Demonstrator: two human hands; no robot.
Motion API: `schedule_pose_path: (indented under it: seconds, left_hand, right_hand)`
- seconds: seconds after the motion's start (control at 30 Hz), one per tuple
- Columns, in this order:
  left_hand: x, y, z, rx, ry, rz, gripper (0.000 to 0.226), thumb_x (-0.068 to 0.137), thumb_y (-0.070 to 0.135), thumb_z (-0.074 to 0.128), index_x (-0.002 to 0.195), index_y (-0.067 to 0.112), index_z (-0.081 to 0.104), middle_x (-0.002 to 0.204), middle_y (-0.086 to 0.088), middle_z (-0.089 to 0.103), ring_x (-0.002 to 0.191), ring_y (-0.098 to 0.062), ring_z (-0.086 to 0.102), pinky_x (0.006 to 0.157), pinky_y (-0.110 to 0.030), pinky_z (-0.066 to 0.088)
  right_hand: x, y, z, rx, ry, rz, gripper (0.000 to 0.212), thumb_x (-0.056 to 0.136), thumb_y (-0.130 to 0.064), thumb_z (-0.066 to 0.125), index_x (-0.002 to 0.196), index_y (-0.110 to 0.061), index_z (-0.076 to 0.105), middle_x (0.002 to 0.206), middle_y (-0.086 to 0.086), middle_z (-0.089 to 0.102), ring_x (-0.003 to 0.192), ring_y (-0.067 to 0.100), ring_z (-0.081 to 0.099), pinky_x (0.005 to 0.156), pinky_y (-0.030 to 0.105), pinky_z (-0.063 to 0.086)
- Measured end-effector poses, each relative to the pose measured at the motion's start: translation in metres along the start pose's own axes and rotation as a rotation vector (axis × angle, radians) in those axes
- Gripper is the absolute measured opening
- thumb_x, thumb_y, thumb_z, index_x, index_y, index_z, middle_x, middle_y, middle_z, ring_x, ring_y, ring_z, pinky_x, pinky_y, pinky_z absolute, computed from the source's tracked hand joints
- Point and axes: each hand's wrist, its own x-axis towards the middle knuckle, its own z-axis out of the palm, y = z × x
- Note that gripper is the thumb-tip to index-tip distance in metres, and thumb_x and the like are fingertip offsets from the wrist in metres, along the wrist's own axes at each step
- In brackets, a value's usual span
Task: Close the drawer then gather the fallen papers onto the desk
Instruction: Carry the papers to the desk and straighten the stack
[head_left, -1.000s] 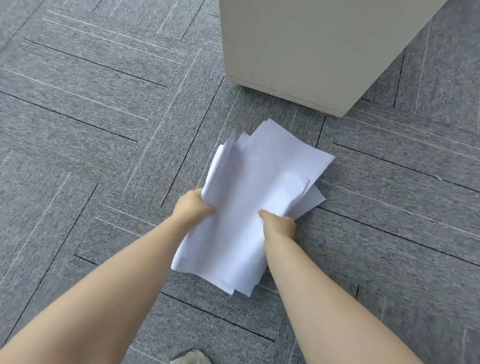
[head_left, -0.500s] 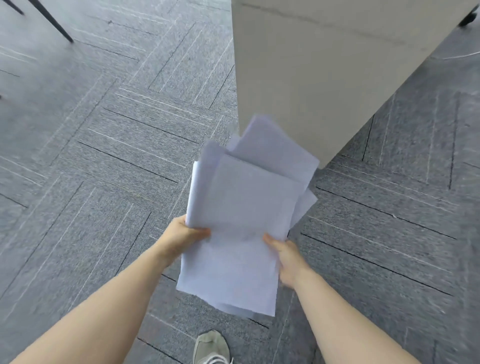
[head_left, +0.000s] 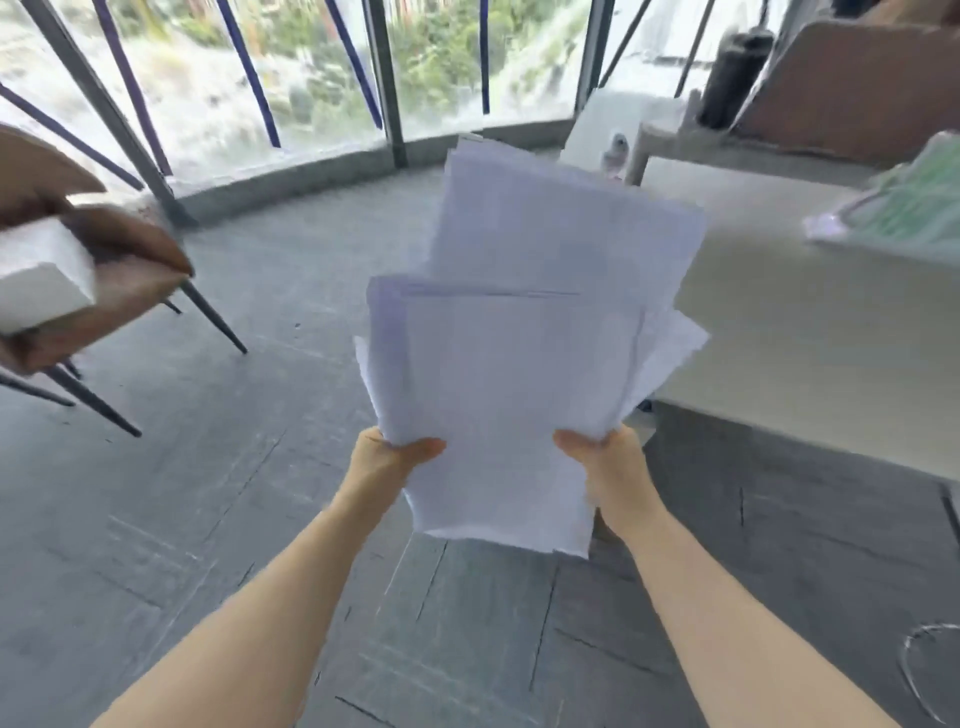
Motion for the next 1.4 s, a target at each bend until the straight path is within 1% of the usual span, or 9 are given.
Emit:
schedule_pose_path:
  seconds: [0.17, 0.4, 0.67, 0.87, 0.97, 1.07, 1.13, 1.23, 1.4]
  left_hand:
    - [0.022, 0.123, 0.063, 0.035, -0.024, 0.236, 0.019, 0.069, 0.008, 0.081, 0.071, 0.018, 0.065, 0.064, 0.007, 0.067, 0.054, -0.002, 0.064, 0.049, -0.015, 0.051]
    - [0.067, 0.196, 0.190, -0.043, -0.108, 0.311, 0.014, 0.072, 0.004, 0.078, 0.069, 0.018, 0.076, 0.068, 0.005, 0.075, 0.068, -0.014, 0.070, 0.073, -0.034, 0.057]
    - [0.144, 0.163, 0.326, 0.065, -0.135, 0.183, 0.037, 0.065, 0.006, 0.077, 0.101, 0.007, 0.065, 0.087, -0.004, 0.071, 0.075, -0.011, 0.068, 0.065, -0.027, 0.052]
    - [0.174, 0.116, 0.365, 0.114, -0.096, 0.001, 0.036, 0.073, -0.003, 0.073, 0.107, 0.006, 0.065, 0.103, -0.010, 0.071, 0.084, -0.013, 0.066, 0.066, -0.021, 0.050]
    - [0.183, 0.127, 0.372, 0.002, -0.064, -0.010, 0.036, 0.069, 0.000, 0.077, 0.102, 0.009, 0.065, 0.093, -0.004, 0.072, 0.082, -0.016, 0.067, 0.067, -0.026, 0.052]
    - [0.204, 0.133, 0.389, 0.011, -0.145, -0.031, 0.036, 0.060, 0.004, 0.076, 0.095, 0.010, 0.069, 0.089, -0.006, 0.074, 0.083, -0.023, 0.069, 0.076, -0.037, 0.055]
    - [0.217, 0.140, 0.398, 0.014, -0.162, 0.013, 0.029, 0.061, -0.001, 0.076, 0.088, 0.008, 0.070, 0.082, -0.008, 0.073, 0.079, -0.022, 0.066, 0.071, -0.034, 0.054]
    - [0.242, 0.155, 0.403, -0.038, -0.096, 0.090, 0.020, 0.070, -0.003, 0.076, 0.079, 0.013, 0.069, 0.070, 0.002, 0.071, 0.064, -0.011, 0.064, 0.055, -0.020, 0.052]
    - [0.278, 0.141, 0.387, 0.043, -0.234, 0.025, 0.050, 0.063, 0.005, 0.076, 0.111, 0.014, 0.062, 0.098, 0.000, 0.073, 0.086, -0.012, 0.069, 0.065, -0.017, 0.054]
  right_hand:
    - [0.006, -0.114, -0.030, 0.008, 0.267, -0.230, 0.016, 0.081, -0.003, 0.069, 0.077, -0.018, 0.072, 0.078, -0.005, 0.073, 0.069, 0.013, 0.069, 0.066, 0.027, 0.055]
    - [0.047, -0.181, -0.131, -0.001, 0.431, -0.389, 0.016, 0.080, -0.010, 0.066, 0.072, 0.003, 0.061, 0.071, 0.001, 0.058, 0.063, 0.012, 0.053, 0.057, 0.025, 0.042]
    - [0.157, -0.144, -0.245, 0.004, 0.410, -0.186, 0.006, 0.080, -0.011, 0.072, 0.086, -0.013, 0.073, 0.070, -0.014, 0.068, 0.062, 0.002, 0.065, 0.056, 0.014, 0.048]
    - [0.211, -0.121, -0.282, 0.029, 0.410, -0.135, 0.024, 0.077, -0.013, 0.073, 0.093, 0.004, 0.068, 0.076, 0.009, 0.067, 0.061, 0.011, 0.062, 0.055, 0.026, 0.048]
    - [0.224, -0.127, -0.282, 0.039, 0.368, -0.159, 0.028, 0.074, -0.012, 0.073, 0.099, 0.000, 0.069, 0.088, 0.008, 0.075, 0.074, 0.015, 0.070, 0.062, 0.027, 0.055]
    - [0.241, -0.128, -0.278, -0.009, 0.368, -0.127, 0.006, 0.076, -0.008, 0.068, 0.080, -0.006, 0.065, 0.058, -0.011, 0.063, 0.048, 0.001, 0.053, 0.048, 0.020, 0.044]
    - [0.250, -0.134, -0.274, -0.041, 0.415, -0.141, 0.011, 0.074, -0.014, 0.066, 0.070, -0.006, 0.061, 0.056, -0.003, 0.051, 0.046, 0.004, 0.039, 0.042, 0.020, 0.033]
    - [0.266, -0.149, -0.272, 0.012, 0.423, -0.173, 0.010, 0.083, -0.007, 0.067, 0.082, 0.003, 0.070, 0.071, 0.001, 0.066, 0.062, 0.009, 0.059, 0.055, 0.018, 0.046]
    - [0.293, -0.137, -0.262, -0.190, 0.347, -0.001, 0.013, 0.083, -0.004, 0.059, 0.077, -0.011, 0.068, 0.067, -0.009, 0.064, 0.067, 0.017, 0.056, 0.050, 0.015, 0.040]
